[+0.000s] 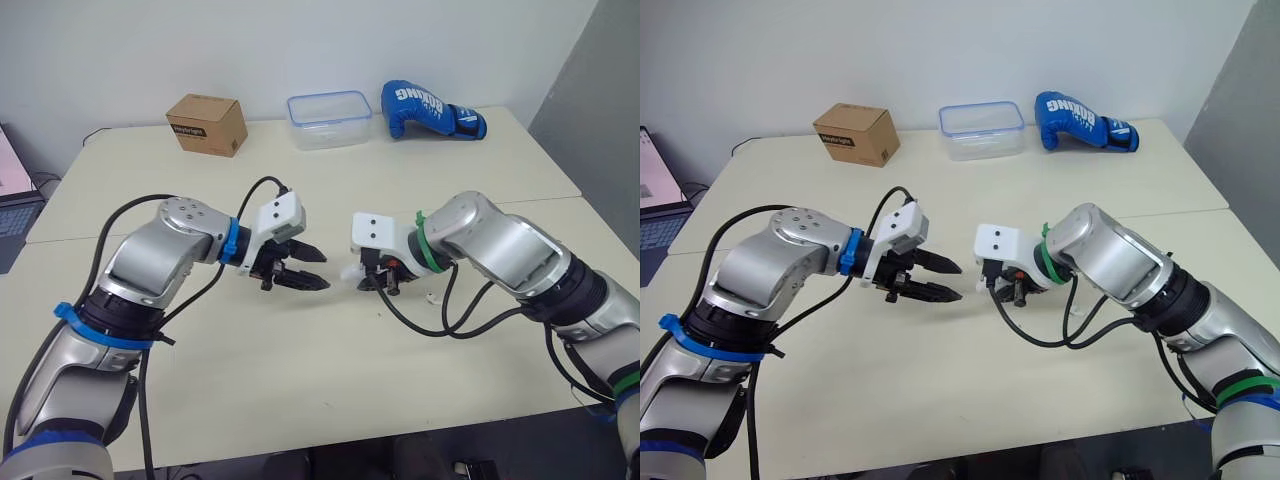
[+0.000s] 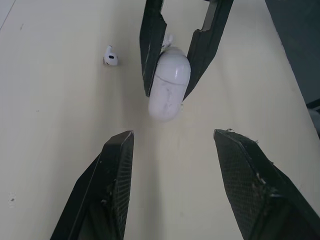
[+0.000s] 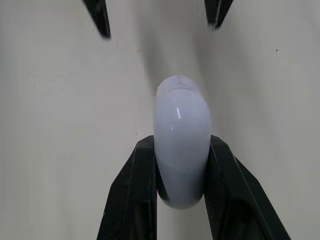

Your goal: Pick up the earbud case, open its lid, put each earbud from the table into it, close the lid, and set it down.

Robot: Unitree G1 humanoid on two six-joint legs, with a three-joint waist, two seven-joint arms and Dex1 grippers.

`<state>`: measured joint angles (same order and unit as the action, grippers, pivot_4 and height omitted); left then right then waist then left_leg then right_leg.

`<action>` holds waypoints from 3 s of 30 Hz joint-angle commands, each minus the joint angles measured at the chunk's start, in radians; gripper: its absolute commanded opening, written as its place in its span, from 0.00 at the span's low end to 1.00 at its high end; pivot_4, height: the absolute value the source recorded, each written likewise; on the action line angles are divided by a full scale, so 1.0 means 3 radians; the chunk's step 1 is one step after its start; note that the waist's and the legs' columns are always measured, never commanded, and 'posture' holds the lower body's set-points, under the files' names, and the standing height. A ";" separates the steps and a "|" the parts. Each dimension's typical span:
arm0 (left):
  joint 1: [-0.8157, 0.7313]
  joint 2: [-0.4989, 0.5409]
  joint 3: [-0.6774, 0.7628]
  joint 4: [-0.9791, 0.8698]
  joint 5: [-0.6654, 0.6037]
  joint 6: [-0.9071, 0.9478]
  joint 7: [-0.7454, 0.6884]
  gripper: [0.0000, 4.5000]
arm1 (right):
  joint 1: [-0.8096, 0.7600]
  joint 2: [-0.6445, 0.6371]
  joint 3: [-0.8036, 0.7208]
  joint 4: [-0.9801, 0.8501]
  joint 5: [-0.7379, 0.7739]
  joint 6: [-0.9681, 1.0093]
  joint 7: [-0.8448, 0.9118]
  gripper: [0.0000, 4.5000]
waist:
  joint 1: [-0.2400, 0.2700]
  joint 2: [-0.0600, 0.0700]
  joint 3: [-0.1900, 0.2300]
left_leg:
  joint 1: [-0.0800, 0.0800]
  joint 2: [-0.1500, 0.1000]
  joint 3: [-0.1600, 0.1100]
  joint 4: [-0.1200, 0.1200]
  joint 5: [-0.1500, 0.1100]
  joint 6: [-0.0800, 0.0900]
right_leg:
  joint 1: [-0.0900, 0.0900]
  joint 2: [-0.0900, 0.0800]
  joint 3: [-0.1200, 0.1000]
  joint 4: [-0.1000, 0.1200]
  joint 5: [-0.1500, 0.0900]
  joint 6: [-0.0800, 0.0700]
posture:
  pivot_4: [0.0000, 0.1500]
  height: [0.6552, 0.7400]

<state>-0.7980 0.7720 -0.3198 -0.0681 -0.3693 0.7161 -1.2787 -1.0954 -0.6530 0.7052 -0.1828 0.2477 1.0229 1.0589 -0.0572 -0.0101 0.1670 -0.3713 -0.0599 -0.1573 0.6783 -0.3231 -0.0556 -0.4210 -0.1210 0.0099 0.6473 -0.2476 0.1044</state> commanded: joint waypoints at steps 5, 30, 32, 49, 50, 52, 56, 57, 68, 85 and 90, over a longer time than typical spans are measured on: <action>-0.0008 -0.0071 0.0009 0.0007 0.0147 -0.0146 0.0020 0.58 | -0.0166 0.0161 -0.0021 0.0064 -0.0156 0.0024 0.0045 0.18 | -0.0001 0.0000 0.0000 | -0.0002 0.0000 -0.0001 0.0001 0.0000 0.0000 | -0.0001 0.0000 -0.0001 0.0001 0.0000 0.0000 | 1.00 0.89; -0.0055 -0.0253 -0.0015 0.0141 0.0352 -0.0247 -0.0020 0.17 | -0.0219 0.0286 -0.0050 0.0089 -0.0216 0.0106 0.0061 0.18 | -0.0003 0.0000 0.0000 | -0.0005 -0.0002 -0.0003 0.0004 0.0001 -0.0001 | -0.0004 -0.0001 -0.0002 0.0003 0.0000 -0.0001 | 1.00 0.89; -0.0054 -0.0254 -0.0005 0.0130 0.0353 -0.0228 -0.0007 0.17 | -0.0208 0.0284 -0.0047 0.0084 -0.0220 0.0108 0.0060 0.18 | -0.0003 0.0000 0.0000 | -0.0005 -0.0002 -0.0003 0.0004 0.0001 -0.0001 | -0.0004 -0.0002 -0.0002 0.0003 0.0000 -0.0001 | 1.00 0.89; -0.0058 -0.0326 0.0032 0.0057 0.0298 -0.0139 0.0038 0.17 | -0.0214 0.0358 -0.0052 0.0085 -0.0202 0.0172 0.0041 0.18 | -0.0005 0.0000 0.0000 | -0.0005 -0.0002 -0.0003 0.0005 0.0001 -0.0001 | -0.0004 -0.0002 -0.0002 0.0004 0.0000 -0.0001 | 1.00 0.89; -0.0046 -0.0325 0.0028 0.0055 0.0311 -0.0155 0.0046 0.17 | -0.0214 0.0359 -0.0052 0.0087 -0.0203 0.0174 0.0040 0.18 | -0.0005 0.0000 0.0000 | -0.0005 -0.0002 -0.0003 0.0005 0.0001 -0.0001 | -0.0004 -0.0002 -0.0002 0.0004 0.0000 -0.0001 | 1.00 0.89; -0.0031 -0.0332 0.0035 0.0046 0.0307 -0.0147 0.0063 0.17 | -0.0210 0.0354 -0.0053 0.0081 -0.0201 0.0176 0.0045 0.18 | -0.0005 0.0000 0.0000 | -0.0005 -0.0002 -0.0003 0.0005 0.0001 -0.0001 | -0.0004 -0.0002 -0.0002 0.0004 0.0000 -0.0001 | 1.00 0.89; 0.0025 -0.0329 0.0096 -0.0001 0.0265 -0.0138 0.0104 0.17 | -0.0197 0.0346 -0.0062 0.0075 -0.0219 0.0126 0.0047 0.45 | -0.0005 0.0000 0.0000 | -0.0006 -0.0002 -0.0004 0.0006 0.0001 -0.0001 | -0.0004 -0.0002 -0.0002 0.0004 0.0000 -0.0001 | 1.00 0.89; 0.0051 -0.0328 0.0127 -0.0015 0.0245 -0.0134 0.0127 0.17 | -0.0191 0.0333 -0.0073 0.0076 -0.0227 0.0107 0.0054 0.53 | -0.0005 0.0001 0.0000 | -0.0006 -0.0002 -0.0004 0.0006 0.0001 -0.0001 | -0.0004 -0.0002 -0.0002 0.0004 0.0001 -0.0001 | 1.00 0.89; 0.0741 -0.0397 0.0804 -0.0052 -0.0134 -0.0622 0.0239 0.17 | 0.0296 -0.0038 -0.0757 -0.0142 0.0081 -0.0226 0.0262 0.67 | 0.0003 0.0000 -0.0001 | -0.0007 -0.0002 -0.0005 0.0006 0.0001 -0.0002 | -0.0004 -0.0004 -0.0003 0.0003 0.0001 -0.0001 | 1.00 0.89; 0.1449 -0.0888 0.1332 0.0141 -0.0646 -0.1265 0.0256 0.17 | 0.1333 0.0353 -0.2179 -0.0395 0.1085 -0.0206 -0.0228 0.67 | 0.0033 -0.0001 -0.0004 | -0.0005 -0.0002 -0.0001 0.0006 0.0001 -0.0002 | -0.0001 -0.0005 -0.0001 0.0004 0.0003 -0.0004 | 1.00 0.89; 0.1435 -0.0894 0.1309 0.0140 -0.0686 -0.1277 0.0223 0.17 | 0.1373 0.0379 -0.2128 -0.0438 0.1162 -0.0173 -0.0329 0.88 | 0.0031 -0.0001 -0.0004 | -0.0004 -0.0002 -0.0001 0.0006 0.0001 -0.0002 | -0.0001 -0.0005 -0.0001 0.0003 0.0003 -0.0004 | 1.00 0.89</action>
<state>-0.3610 0.5018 0.0556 -0.0067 -0.5510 0.3553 -1.2033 -0.6806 -0.5406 0.0859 -0.2769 0.5729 0.9743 0.9728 -0.0479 -0.0105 0.1659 -0.3725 -0.0606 -0.1574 0.6801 -0.3228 -0.0560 -0.4213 -0.1226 0.0096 0.6483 -0.2469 0.1034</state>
